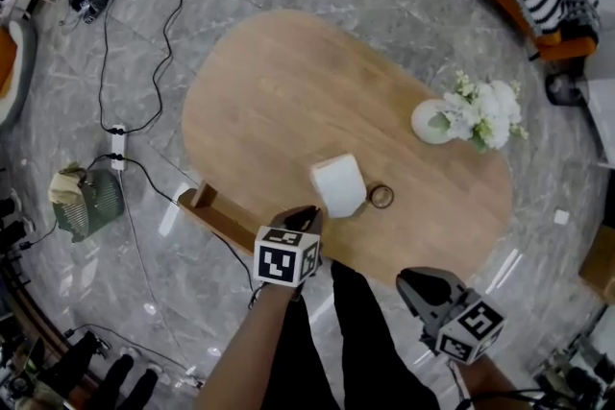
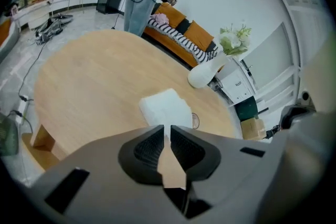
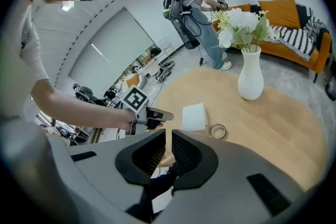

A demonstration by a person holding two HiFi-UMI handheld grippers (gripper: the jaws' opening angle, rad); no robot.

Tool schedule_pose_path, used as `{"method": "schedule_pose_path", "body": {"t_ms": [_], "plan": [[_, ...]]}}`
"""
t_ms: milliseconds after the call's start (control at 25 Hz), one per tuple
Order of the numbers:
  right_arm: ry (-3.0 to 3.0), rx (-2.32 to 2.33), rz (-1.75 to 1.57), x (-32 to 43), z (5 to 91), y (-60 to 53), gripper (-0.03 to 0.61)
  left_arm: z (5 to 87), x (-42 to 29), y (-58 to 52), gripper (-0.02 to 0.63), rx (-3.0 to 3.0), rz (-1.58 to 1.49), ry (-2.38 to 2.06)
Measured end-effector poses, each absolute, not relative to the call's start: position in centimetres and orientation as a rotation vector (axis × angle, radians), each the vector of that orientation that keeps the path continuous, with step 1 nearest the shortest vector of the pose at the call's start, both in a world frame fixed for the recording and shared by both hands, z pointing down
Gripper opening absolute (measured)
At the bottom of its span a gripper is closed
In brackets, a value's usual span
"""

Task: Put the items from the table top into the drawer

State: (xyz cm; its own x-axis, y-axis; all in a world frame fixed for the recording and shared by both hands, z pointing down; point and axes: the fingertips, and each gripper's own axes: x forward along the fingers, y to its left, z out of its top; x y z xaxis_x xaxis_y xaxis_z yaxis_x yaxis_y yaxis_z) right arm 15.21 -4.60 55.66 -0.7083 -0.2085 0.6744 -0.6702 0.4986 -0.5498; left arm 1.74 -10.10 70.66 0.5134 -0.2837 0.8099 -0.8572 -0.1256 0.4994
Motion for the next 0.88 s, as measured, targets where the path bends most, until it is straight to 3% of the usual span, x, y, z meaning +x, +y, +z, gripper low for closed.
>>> {"method": "schedule_pose_path", "body": {"t_ms": [440,560,680,880], "plan": [[-2.227,0.704,1.198,14.0,59.5,-5.8,0.051,75.5,2.3,-12.1,0.095,1.471,0.505,-1.020],[-2.223,0.700,1.206,14.0,60.0,-5.8,0.051,76.3,3.3,-12.2,0.088,1.444,0.429,-0.965],[-2.213,0.707,1.211,14.3,60.5,-5.9,0.051,76.3,3.4,-12.4,0.035,1.434,0.393,-0.958],[-2.192,0.721,1.212,14.9,61.1,-6.0,0.051,74.8,3.2,-12.2,0.028,1.454,0.309,-0.954]]}}
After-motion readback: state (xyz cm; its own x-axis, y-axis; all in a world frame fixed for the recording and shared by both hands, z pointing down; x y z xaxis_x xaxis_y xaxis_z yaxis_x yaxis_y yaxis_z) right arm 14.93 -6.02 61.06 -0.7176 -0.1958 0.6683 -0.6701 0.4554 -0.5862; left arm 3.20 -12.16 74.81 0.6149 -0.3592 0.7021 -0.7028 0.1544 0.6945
